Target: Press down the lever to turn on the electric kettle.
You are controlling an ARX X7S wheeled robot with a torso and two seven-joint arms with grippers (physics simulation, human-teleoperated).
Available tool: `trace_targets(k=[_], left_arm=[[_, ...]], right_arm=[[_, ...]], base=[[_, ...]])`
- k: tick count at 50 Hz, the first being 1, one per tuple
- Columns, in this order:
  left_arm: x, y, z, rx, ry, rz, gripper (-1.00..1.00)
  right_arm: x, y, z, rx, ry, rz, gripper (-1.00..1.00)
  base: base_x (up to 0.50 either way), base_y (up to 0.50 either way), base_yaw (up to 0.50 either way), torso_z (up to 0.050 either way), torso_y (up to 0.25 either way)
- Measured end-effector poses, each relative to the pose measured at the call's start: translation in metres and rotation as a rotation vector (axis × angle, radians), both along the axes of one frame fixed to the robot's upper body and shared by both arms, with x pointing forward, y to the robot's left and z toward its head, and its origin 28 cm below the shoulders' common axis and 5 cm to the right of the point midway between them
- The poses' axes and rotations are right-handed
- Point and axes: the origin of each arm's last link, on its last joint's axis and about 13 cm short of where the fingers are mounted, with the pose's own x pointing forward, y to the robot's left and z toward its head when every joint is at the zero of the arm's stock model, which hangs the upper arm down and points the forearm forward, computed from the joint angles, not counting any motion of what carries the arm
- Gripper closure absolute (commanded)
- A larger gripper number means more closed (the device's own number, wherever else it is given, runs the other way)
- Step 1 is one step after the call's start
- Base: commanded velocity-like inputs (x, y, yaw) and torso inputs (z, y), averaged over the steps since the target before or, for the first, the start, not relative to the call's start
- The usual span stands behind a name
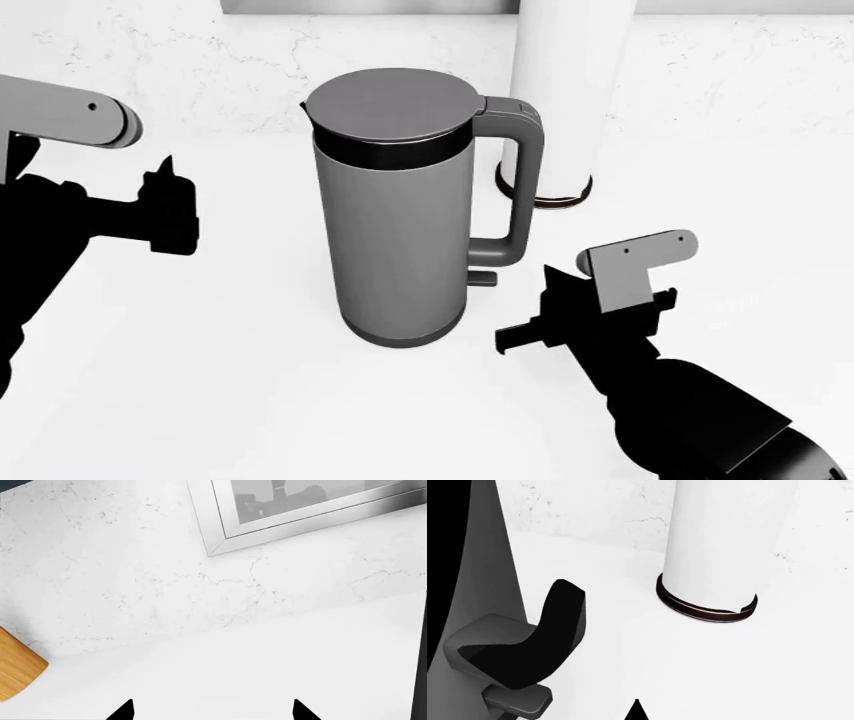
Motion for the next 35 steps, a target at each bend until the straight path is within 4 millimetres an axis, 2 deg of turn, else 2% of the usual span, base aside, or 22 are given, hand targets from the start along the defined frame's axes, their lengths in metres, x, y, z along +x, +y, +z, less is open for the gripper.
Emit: trace_targets(k=[19, 35], left_arm=[[-0.003, 0.001, -0.001, -0.004, -0.005, 0.003, -1.00], [-0.005, 0.001, 0.000, -0.003, -0.011, 0.004, -1.00]], right_arm=[[0.005, 0.015, 0.000, -0.020, -0.007, 0.048, 1.00], [0.009, 0.018, -0.008, -0.034, 0.024, 0.039, 1.00]], base=[[0.00, 0.00, 0.00, 0.000, 0.000], [0.00, 0.00, 0.00, 0.000, 0.000]])
